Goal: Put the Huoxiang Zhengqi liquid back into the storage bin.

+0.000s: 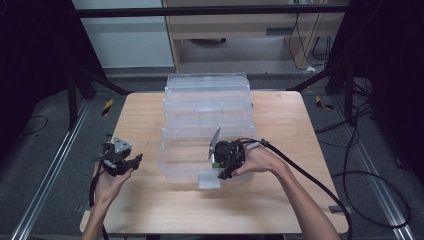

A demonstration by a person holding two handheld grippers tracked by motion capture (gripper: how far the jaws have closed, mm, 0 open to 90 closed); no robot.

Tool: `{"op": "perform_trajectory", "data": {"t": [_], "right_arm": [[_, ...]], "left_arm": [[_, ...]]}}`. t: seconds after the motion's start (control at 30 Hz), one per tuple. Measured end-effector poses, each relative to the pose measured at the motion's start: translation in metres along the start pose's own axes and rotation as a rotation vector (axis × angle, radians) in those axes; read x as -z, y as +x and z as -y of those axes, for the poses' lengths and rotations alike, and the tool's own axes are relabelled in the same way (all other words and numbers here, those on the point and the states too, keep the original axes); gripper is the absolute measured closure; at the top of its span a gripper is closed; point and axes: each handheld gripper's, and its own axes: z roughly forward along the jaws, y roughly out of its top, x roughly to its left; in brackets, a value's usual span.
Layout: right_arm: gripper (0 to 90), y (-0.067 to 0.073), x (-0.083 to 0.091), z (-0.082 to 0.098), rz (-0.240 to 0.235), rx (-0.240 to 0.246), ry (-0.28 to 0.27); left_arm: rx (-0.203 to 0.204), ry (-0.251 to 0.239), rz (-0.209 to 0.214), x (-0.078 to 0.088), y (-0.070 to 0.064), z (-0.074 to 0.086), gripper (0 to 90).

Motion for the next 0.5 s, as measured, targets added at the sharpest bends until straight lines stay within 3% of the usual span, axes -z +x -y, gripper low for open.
{"op": "perform_trajectory", "data": {"t": [0.3,0.5], "right_arm": [[59.6,-0.001,-0.005,0.001,-0.017,-0.007,-0.003],[60.9,-0.003,-0.011,0.000,-0.028,-0.002,0.003]], "left_arm": [[0.031,0.003,0.017,0.004,0.001,-0.002,52.9],[0.031,-0.032,0.012,0.011,0.003,-0.005,51.6]]}}
